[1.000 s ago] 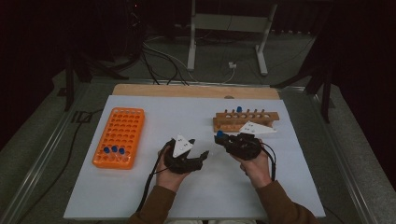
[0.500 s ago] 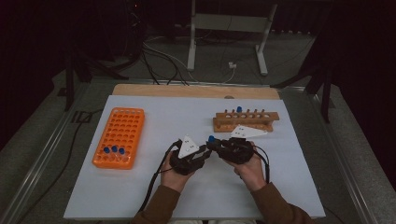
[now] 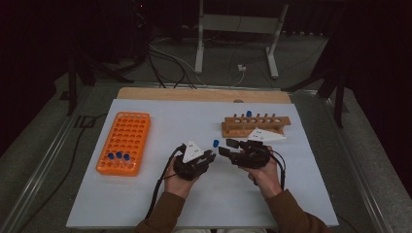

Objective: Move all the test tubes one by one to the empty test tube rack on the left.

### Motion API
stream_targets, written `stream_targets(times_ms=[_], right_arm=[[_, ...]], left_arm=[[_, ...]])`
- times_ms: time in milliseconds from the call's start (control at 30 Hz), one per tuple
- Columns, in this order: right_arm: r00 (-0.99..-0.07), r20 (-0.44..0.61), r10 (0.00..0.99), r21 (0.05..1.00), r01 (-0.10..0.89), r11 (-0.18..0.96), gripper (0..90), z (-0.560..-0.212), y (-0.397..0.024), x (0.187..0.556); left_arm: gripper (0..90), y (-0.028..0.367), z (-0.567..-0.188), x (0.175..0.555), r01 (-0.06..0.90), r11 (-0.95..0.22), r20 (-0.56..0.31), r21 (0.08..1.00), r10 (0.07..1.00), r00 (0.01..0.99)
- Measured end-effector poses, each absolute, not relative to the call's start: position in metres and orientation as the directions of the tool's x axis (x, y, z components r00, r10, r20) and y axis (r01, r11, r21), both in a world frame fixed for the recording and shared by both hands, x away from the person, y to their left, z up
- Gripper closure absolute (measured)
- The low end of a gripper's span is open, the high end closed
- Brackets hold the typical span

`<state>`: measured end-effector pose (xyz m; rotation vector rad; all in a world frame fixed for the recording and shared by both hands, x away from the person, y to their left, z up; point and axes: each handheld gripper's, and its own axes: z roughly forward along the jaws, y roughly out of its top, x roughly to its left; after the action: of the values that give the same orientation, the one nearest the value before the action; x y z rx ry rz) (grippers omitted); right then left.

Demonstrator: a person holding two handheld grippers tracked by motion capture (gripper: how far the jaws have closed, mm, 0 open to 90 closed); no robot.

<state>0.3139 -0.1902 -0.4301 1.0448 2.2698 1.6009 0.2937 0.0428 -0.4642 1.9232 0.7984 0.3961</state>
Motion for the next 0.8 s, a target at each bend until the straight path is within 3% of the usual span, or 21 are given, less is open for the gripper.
stream_targets(times_ms=[133,333,800], right_arm=[[-0.708,0.222,0.671,0.881,0.441,0.174,30.5,-0.432,-0.201,0.314],[-0.686,0.187,0.703,0.878,0.438,0.193,15.1,-0.438,-0.218,0.316],[-0.605,0.135,0.785,0.882,0.435,0.184,1.1,-0.451,-0.255,0.317]], left_arm=[[78.3,0.051,-0.464,0.294,0.369,-0.293,-0.07,0.882,0.692,0.718],[78.2,0.064,-0.46,0.293,0.371,-0.269,-0.079,0.889,0.707,0.703],[78.3,0.097,-0.449,0.288,0.364,-0.216,-0.086,0.906,0.748,0.659]])
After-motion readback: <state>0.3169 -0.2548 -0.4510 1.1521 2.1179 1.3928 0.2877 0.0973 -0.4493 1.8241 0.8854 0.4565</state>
